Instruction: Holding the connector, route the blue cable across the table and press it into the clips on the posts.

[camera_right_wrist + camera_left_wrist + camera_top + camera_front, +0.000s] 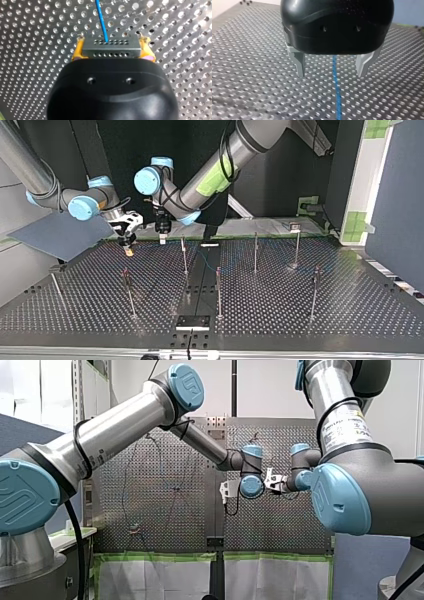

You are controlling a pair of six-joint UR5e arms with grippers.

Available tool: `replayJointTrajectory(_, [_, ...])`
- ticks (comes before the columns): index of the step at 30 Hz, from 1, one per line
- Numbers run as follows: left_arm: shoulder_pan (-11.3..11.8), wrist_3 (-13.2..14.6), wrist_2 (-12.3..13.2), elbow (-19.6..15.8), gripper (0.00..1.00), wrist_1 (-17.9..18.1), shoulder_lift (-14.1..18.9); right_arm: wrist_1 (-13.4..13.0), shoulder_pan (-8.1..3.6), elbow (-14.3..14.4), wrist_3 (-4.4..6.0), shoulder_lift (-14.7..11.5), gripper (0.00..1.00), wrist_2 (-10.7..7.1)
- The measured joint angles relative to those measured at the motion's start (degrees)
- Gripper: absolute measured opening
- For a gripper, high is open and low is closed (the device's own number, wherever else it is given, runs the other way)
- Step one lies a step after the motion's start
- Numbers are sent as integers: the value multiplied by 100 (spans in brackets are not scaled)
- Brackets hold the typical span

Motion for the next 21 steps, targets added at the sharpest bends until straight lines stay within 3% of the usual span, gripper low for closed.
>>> replayJointTrajectory(16, [53,-14,2,221,100,82,-250,-7,-2,-1,0,0,0,-10])
replayJointTrajectory(21, [47,-41,-109,391,100,138,-259,-7,-2,-1,0,2,0,-24])
